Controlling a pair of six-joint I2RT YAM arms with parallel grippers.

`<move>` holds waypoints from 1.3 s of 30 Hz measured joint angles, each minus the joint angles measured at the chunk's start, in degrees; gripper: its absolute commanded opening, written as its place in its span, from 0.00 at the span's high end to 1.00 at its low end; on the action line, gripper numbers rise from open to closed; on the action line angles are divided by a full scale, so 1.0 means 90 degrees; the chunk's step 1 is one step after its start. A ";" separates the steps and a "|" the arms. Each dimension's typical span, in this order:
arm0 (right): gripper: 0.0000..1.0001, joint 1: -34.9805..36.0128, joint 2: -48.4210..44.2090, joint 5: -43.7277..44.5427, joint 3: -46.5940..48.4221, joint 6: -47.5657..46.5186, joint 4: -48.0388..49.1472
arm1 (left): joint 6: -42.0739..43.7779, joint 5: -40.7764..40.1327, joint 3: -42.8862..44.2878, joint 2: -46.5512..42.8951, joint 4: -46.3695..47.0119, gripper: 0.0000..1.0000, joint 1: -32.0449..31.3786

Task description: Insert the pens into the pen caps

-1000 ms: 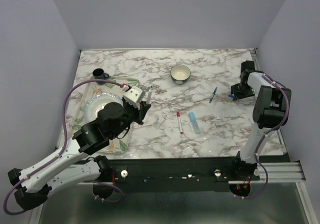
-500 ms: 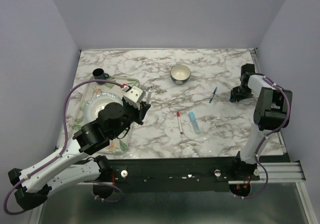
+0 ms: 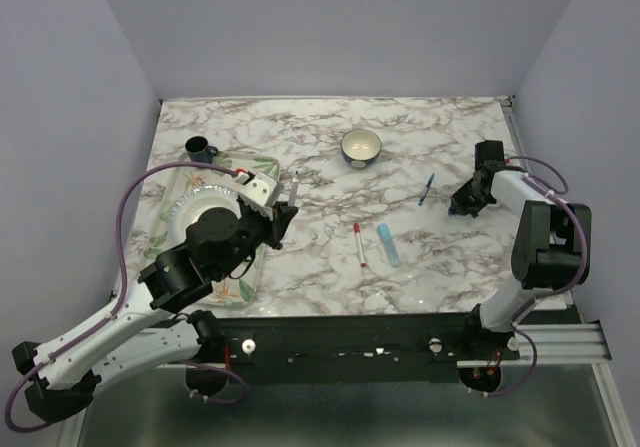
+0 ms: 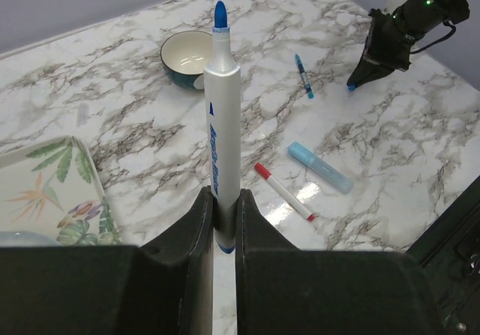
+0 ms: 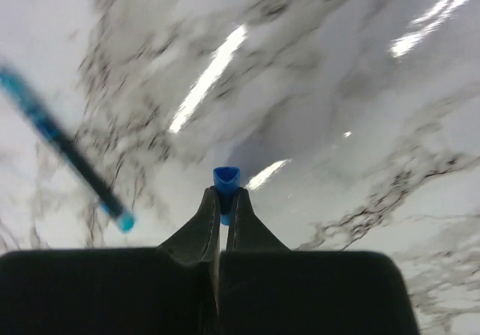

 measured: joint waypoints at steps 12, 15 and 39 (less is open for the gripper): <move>0.96 0.1613 -0.0911 -0.0612 -0.0437 -0.4651 0.0160 | -0.0012 0.0005 -0.0056 -0.0070 0.0010 1.00 0.0000; 0.98 0.1829 -0.1528 -0.0634 -0.0707 -0.5836 0.0136 | -0.0024 0.0007 -0.0083 -0.0058 0.0019 1.00 0.0000; 0.40 0.2948 -0.2397 -0.0770 -0.2098 -1.0523 0.0576 | -0.0027 -0.0102 -0.0092 0.0044 0.0032 1.00 0.0000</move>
